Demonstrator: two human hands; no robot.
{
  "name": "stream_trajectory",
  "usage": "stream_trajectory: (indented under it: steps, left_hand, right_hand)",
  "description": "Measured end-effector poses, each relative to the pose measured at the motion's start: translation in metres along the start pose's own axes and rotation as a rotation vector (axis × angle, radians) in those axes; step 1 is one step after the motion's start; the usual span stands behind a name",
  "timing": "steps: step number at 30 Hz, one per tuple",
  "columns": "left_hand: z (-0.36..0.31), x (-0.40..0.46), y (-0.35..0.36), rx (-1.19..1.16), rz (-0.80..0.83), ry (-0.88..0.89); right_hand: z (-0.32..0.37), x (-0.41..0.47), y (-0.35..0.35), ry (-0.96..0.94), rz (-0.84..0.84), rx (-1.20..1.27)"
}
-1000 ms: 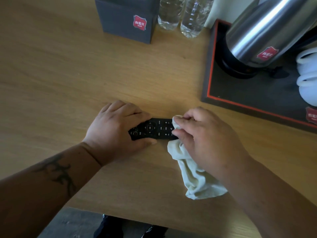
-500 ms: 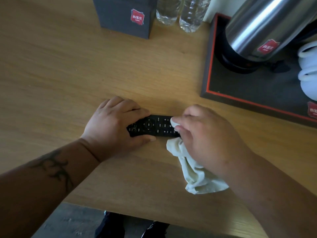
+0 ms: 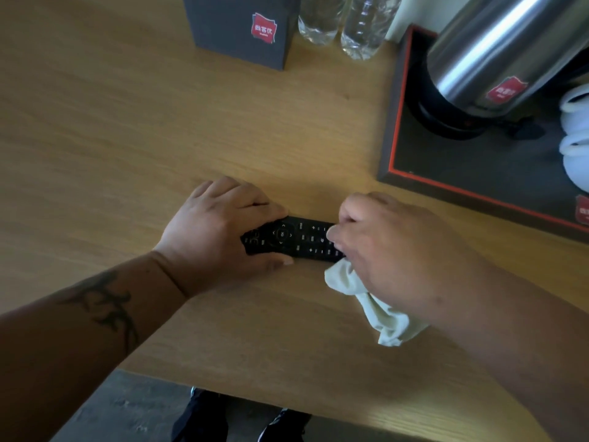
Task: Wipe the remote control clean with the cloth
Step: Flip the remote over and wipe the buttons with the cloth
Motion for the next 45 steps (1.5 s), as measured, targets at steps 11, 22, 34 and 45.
stream_trajectory:
  steps: [11, 22, 34, 45]
  left_hand:
    - [0.000, 0.001, 0.001, 0.003, -0.010, 0.010]
    - [-0.001, 0.000, 0.001, -0.002, -0.016, -0.015]
    - [0.001, 0.000, 0.002, 0.001, -0.018, -0.016]
    - [0.002, 0.000, 0.002, -0.004, -0.030, -0.016]
  right_hand:
    - [-0.004, -0.005, 0.001, -0.016, -0.134, 0.173]
    - [0.003, -0.002, -0.006, 0.143, -0.027, 0.278]
    - [0.020, 0.006, -0.002, 0.242, -0.077, 0.311]
    - [0.021, 0.013, 0.001, 0.265, -0.138, 0.326]
Point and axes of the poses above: each hand's wrist, its own x-axis towards the middle knuckle, its own y-axis out of the palm, z = x × y, the point moved 3 cm from there along x, towards the middle knuckle, and after that the axes turned 6 degrees about x, right-handed, at the moved point
